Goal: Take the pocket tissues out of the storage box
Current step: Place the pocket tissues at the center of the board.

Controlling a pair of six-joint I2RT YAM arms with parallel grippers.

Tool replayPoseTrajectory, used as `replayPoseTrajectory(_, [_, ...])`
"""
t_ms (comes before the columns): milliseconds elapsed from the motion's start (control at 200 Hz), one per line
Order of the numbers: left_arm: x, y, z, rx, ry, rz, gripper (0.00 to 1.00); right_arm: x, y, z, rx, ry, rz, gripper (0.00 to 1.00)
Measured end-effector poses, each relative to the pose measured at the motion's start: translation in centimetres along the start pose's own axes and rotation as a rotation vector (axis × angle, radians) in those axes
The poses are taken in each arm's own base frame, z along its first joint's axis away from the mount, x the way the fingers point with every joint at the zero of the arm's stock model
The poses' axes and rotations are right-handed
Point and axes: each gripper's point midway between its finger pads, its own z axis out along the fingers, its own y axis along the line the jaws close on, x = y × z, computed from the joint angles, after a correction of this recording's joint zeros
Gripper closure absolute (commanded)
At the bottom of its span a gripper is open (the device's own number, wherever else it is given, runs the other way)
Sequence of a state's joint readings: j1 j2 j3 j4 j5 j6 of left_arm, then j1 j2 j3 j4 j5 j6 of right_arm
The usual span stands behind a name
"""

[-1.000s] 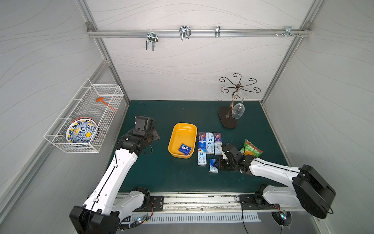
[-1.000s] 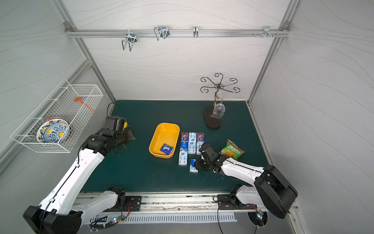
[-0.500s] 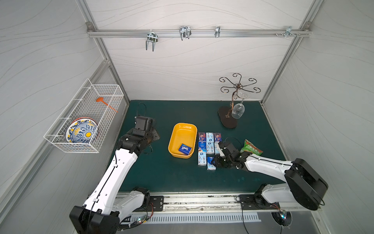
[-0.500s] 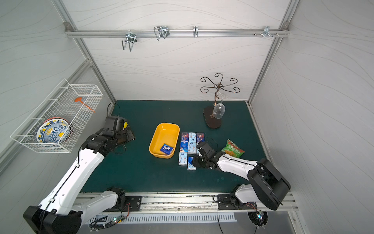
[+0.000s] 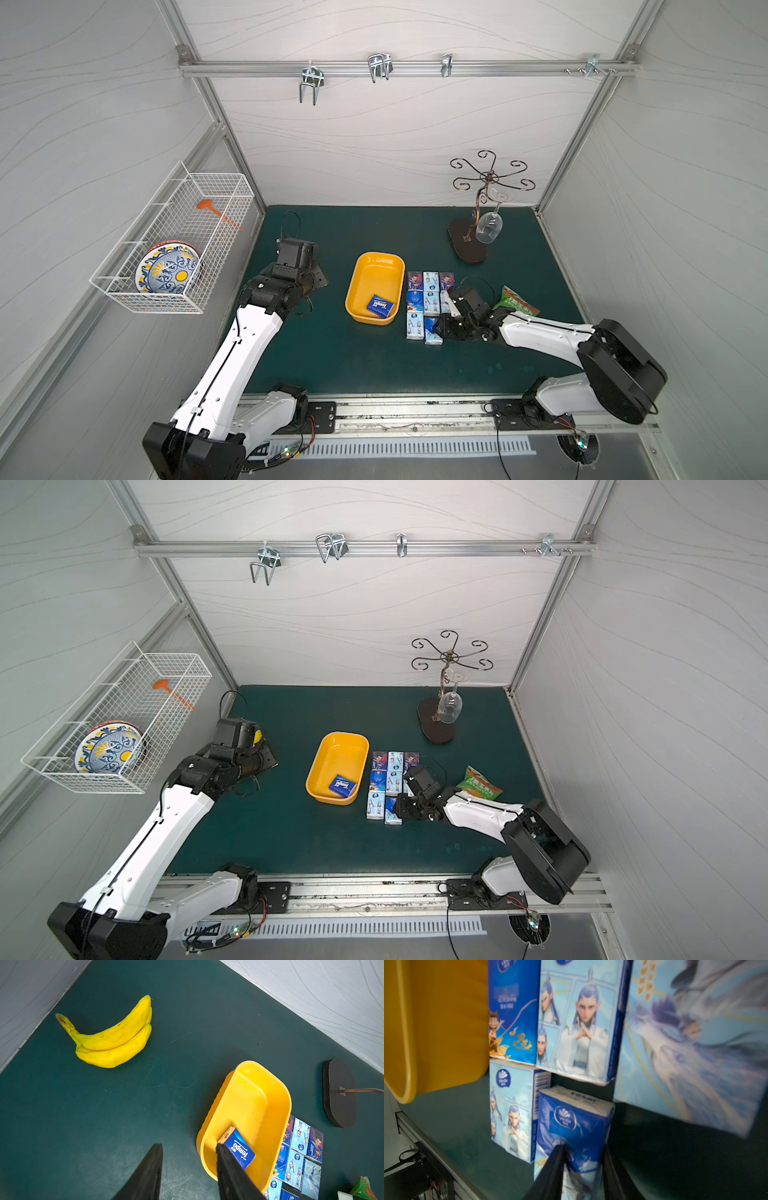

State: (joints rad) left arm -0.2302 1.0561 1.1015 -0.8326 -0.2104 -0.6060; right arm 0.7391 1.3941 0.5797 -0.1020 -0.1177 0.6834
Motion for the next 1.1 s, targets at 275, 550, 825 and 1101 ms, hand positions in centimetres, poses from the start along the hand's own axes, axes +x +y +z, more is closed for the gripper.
replayPoseTrajectory(275, [-0.04, 0.04, -0.02, -0.002, -0.002, 0.000, 0.54, -0.33, 0.07, 0.24, -0.004, -0.006, 0.002, 0.64])
replayPoseTrajectory(550, [-0.04, 0.05, -0.02, -0.002, -0.003, 0.000, 0.54, -0.59, -0.06, 0.25, -0.009, -0.008, 0.010, 0.63])
replayPoseTrajectory(825, [-0.03, 0.05, -0.01, -0.002, -0.002, 0.000, 0.54, -0.60, -0.17, 0.27, -0.008, -0.006, 0.012, 0.58])
replayPoseTrajectory(1101, [-0.04, 0.05, -0.02, -0.002, -0.003, 0.000, 0.54, -0.90, 0.24, -0.43, -0.006, -0.004, 0.006, 0.54])
